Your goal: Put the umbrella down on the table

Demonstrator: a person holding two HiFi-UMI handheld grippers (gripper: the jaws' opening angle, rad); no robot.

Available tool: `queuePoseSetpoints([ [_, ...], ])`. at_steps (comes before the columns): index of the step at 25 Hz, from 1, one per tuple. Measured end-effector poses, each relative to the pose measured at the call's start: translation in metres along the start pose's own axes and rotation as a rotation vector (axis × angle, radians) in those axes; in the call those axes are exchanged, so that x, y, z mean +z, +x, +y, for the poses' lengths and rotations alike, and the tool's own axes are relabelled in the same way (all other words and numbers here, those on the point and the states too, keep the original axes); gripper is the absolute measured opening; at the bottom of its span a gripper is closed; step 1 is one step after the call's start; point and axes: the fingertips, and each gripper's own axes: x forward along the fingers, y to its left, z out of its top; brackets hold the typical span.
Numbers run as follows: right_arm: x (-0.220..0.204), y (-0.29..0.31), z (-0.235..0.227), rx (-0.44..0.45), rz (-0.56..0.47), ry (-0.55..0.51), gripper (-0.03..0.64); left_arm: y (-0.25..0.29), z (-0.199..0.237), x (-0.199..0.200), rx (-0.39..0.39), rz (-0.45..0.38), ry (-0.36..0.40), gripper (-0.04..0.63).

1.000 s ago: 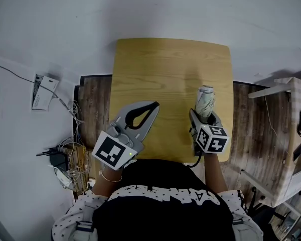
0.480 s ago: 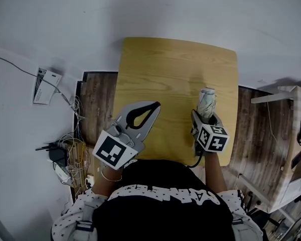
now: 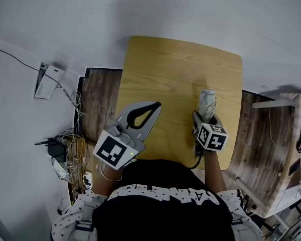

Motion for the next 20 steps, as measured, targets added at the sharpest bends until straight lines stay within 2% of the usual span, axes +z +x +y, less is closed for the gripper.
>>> queuePoseSetpoints([
  [9, -0.0053, 0.0067, -0.0039, -0.014, 0.039, -0.001, 0.297, -0.0019, 0.0024, -0.0013, 0.021, 0.000, -0.001, -0.005],
  [16, 0.0031, 0.0102, -0.0041, -0.026, 0.029, -0.045, 0.272, 0.0008, 0.0038, -0.0019, 0.024, 0.002, -0.007, -0.006],
  [20, 0.0027, 0.0109, -0.0056, -0.021, 0.023, -0.033, 0.273, 0.0014, 0.0021, -0.0014, 0.024, 0.002, -0.004, -0.005],
])
